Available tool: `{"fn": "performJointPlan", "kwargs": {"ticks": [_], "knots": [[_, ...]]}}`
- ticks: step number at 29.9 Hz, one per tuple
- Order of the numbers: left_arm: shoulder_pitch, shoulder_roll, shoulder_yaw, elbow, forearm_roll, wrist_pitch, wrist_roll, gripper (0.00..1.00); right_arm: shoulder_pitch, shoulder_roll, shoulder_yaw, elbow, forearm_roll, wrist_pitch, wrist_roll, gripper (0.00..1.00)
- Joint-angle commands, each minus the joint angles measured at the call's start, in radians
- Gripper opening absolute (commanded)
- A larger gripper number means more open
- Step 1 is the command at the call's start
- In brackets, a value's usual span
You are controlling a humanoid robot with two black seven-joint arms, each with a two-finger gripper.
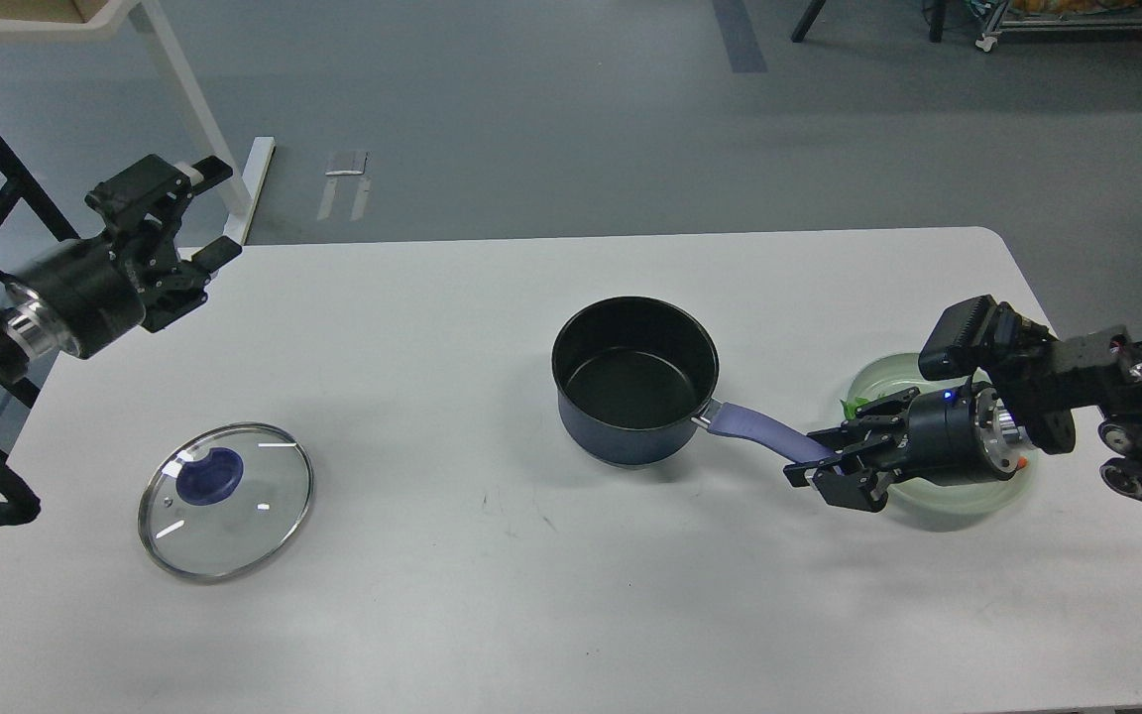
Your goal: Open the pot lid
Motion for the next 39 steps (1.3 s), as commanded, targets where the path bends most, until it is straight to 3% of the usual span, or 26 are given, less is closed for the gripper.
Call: {"fn": "performJointPlan", "kwargs": {"ticks": [1,3,8,13,17,25,30,34,35,37,39], "knots": [[0.001,-0.027,-0.008,0.019,-0.072,0.005,0.000,0.99,0.014,-0.038,0.008,0.004,0.005,-0.015,0.000,0.89],[0.001,-0.041,-0.009,0.025,-0.076,0.005,0.000,0.99,0.034,-0.067,0.012,0.005,0.028,-0.029,0.000,0.95],[0.003,-0.074,-0.009,0.043,-0.076,0.021,0.000,0.99,0.057,-0.139,0.072,0.010,0.209,-0.037,0.000,0.97],[0.004,-0.124,-0.034,0.045,-0.076,0.078,0.000,0.99,0.037,-0.191,0.166,-0.001,0.563,-0.040,0.000,0.98],[0.007,-0.157,-0.037,0.045,-0.075,0.103,0.000,0.99,0.026,-0.191,0.172,-0.002,0.926,-0.110,0.000,1.00],[0.015,-0.301,-0.124,0.141,-0.081,0.132,0.000,0.99,-0.024,-0.099,0.180,-0.030,1.468,-0.356,0.000,1.00],[0.061,-0.325,-0.135,0.161,-0.193,0.112,0.000,0.99,-0.076,0.013,0.225,-0.117,1.642,-0.373,0.000,1.00],[0.168,-0.383,-0.276,0.164,-0.237,0.071,0.000,0.99,-0.194,0.066,0.388,-0.119,1.728,-0.374,0.000,1.00],[0.199,-0.400,-0.315,0.166,-0.240,0.060,0.007,0.99,-0.231,0.083,0.437,-0.120,1.735,-0.374,0.000,1.00],[0.253,-0.432,-0.380,0.166,-0.245,0.037,0.094,0.99,-0.309,0.120,0.544,-0.120,1.735,-0.373,0.000,1.00],[0.288,-0.455,-0.417,0.166,-0.245,0.008,0.145,0.99,-0.372,0.137,0.626,-0.116,1.737,-0.365,0.000,1.00]]}}
